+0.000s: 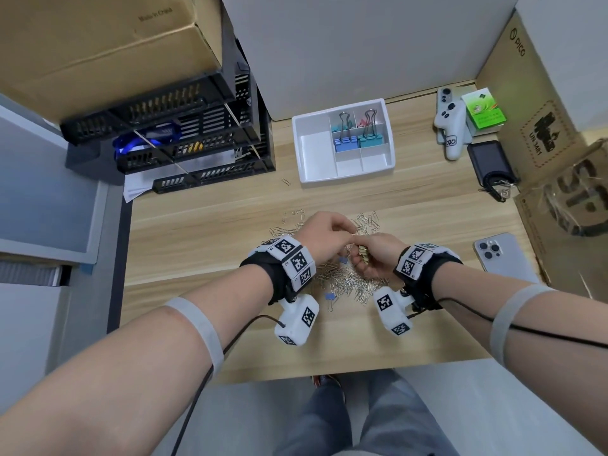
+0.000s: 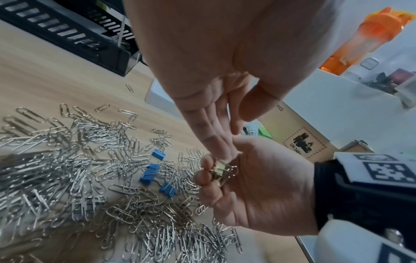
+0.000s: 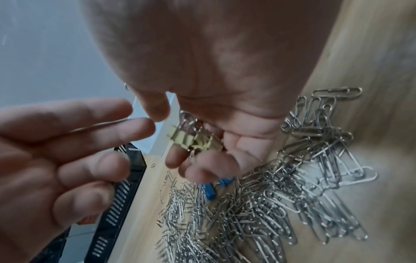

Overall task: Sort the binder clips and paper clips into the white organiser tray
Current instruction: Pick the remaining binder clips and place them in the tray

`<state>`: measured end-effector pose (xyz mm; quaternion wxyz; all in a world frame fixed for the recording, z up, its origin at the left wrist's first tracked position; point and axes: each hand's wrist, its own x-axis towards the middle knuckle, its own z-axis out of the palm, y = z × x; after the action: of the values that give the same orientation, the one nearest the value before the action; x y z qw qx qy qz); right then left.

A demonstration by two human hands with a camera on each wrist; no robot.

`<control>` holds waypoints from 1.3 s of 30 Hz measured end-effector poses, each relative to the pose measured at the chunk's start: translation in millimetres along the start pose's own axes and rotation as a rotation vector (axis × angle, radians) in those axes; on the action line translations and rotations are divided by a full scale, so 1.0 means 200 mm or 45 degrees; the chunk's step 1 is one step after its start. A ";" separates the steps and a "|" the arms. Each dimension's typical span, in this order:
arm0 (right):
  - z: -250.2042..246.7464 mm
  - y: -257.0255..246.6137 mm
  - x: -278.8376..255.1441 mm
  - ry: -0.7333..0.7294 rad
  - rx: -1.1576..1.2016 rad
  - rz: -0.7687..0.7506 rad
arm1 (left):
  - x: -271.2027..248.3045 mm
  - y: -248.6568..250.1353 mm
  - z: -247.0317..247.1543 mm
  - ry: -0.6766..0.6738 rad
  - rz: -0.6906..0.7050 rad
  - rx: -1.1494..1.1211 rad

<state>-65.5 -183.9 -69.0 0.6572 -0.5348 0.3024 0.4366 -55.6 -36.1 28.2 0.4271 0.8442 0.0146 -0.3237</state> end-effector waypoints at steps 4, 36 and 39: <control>-0.03 -0.01 0.01 0.063 0.048 -0.034 | 0.05 -0.15 -0.02 0.104 -0.087 0.287; -0.01 -0.10 0.11 0.101 -0.578 -0.109 | 0.09 -0.50 0.20 -0.187 0.128 1.167; -0.04 -0.11 0.11 -0.071 -0.280 0.181 | 0.09 -0.48 0.23 -0.170 0.121 1.176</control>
<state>-36.4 -187.9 -80.0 0.5701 -0.5684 0.2716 0.5274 -94.0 -12.7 -70.1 0.0209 0.9229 -0.1971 -0.3300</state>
